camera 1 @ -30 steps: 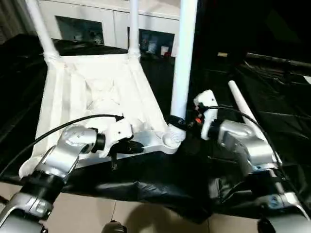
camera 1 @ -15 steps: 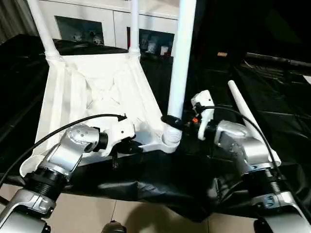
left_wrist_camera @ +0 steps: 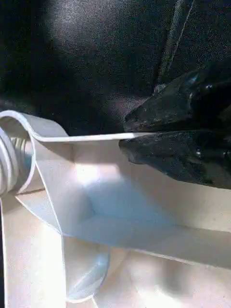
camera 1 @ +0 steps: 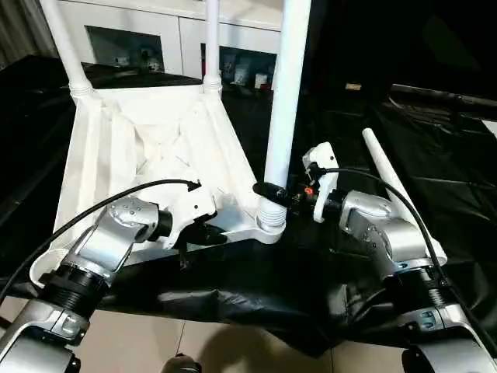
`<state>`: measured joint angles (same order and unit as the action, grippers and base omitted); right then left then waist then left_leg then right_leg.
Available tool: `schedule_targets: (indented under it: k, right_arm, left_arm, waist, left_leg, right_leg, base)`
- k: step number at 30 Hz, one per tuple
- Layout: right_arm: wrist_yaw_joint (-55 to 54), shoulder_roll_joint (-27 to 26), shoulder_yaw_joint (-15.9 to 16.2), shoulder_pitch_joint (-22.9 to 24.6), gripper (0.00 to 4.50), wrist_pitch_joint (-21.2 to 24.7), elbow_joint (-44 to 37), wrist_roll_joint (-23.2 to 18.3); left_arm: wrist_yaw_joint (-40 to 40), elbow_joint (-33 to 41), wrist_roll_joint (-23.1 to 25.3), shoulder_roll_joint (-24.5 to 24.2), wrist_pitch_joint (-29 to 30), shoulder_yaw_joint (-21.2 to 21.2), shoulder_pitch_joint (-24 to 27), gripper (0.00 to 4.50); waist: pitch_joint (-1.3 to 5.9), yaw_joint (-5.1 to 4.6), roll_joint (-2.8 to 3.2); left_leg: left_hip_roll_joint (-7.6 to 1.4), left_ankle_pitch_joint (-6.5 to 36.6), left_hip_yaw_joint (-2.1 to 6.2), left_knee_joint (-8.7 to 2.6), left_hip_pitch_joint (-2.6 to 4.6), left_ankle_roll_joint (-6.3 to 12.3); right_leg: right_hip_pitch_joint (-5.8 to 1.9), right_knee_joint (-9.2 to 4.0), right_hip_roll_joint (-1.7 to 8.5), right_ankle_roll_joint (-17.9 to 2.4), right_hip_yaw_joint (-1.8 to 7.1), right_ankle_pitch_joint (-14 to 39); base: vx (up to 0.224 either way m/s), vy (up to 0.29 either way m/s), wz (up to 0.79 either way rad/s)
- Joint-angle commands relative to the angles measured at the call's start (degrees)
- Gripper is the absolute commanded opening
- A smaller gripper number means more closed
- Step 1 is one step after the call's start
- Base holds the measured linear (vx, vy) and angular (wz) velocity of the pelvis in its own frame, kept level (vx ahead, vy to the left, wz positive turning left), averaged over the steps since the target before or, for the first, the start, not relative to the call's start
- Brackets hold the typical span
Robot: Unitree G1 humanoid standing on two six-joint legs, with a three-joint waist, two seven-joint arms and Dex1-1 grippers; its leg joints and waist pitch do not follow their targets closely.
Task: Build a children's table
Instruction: Insert table leg to table base
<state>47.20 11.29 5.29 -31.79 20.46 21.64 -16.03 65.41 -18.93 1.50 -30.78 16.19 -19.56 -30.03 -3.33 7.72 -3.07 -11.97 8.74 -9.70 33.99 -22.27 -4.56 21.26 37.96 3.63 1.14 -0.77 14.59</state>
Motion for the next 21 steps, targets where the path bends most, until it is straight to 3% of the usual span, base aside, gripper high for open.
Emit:
schedule_targets:
  k: [1,3,6,10,13,21]
  right_arm:
    - [0.54,0.18,-0.34,-1.29,1.84,-1.02,0.07,-0.59]
    - [0.69,0.19,-0.34,-1.33,1.84,-1.12,0.29,-0.53]
    - [0.71,0.28,-0.42,-1.33,1.84,-1.18,0.38,-0.44]
    - [0.74,0.35,-0.45,-1.19,1.84,-1.13,0.19,-0.4]
    - [0.81,0.36,-0.52,-1.01,1.84,-1.0,-0.09,-0.38]
    - [0.84,0.41,-0.24,-1.69,1.84,-2.1,1.43,0.58]
  left_arm:
    - [-0.59,-1.52,3.27,-1.14,-0.43,-1.91,0.12,0.0]
    - [-2.05,-1.04,3.41,-0.65,-1.58,-1.63,0.2,0.0]
    - [-4.18,-0.94,1.88,1.0,0.88,0.24,-0.1,0.57]
    - [-6.64,-1.64,3.71,0.95,0.94,-0.01,-0.26,0.68]
    - [-7.34,-2.1,4.2,0.74,2.02,-0.13,-0.17,0.68]
    - [-2.55,0.55,1.84,-0.58,3.91,-0.77,1.18,0.02]
  waist:
    - [3.69,-0.35,0.75]
    - [3.72,-0.33,0.73]
    - [3.7,-0.2,0.77]
    - [3.8,-0.34,0.65]
    - [3.82,-0.46,0.61]
    - [3.78,-1.64,0.45]
  left_leg:
    - [-1.08,13.71,0.04,-4.55,1.74,-3.11]
    - [-1.11,12.99,0.01,-4.55,1.73,-2.98]
    - [-1.13,13.61,-0.06,-4.52,1.83,-3.21]
    - [-1.05,12.39,-0.01,-4.47,1.61,-3.0]
    - [-0.99,11.4,-0.05,-4.42,1.56,-2.65]
    - [-0.89,11.03,-0.01,-4.45,1.33,-2.27]
  right_leg:
    - [-0.97,-5.15,3.62,-11.05,1.51,3.82]
    - [-0.99,-5.03,3.54,-11.08,1.49,2.55]
    - [-0.9,-5.01,3.55,-11.33,1.49,2.77]
    - [-1.11,-4.93,3.48,-10.96,1.5,1.65]
    - [-1.17,-4.88,3.44,-10.98,1.47,0.59]
    - [-1.26,-4.95,3.42,-11.53,1.45,1.23]
  base:
    - [0.0,0.0,0.0]
    - [0.0,0.0,0.0]
    - [0.0,0.0,0.0]
    - [0.0,0.0,0.0]
    - [0.0,0.0,0.0]
    - [0.0,0.0,0.0]
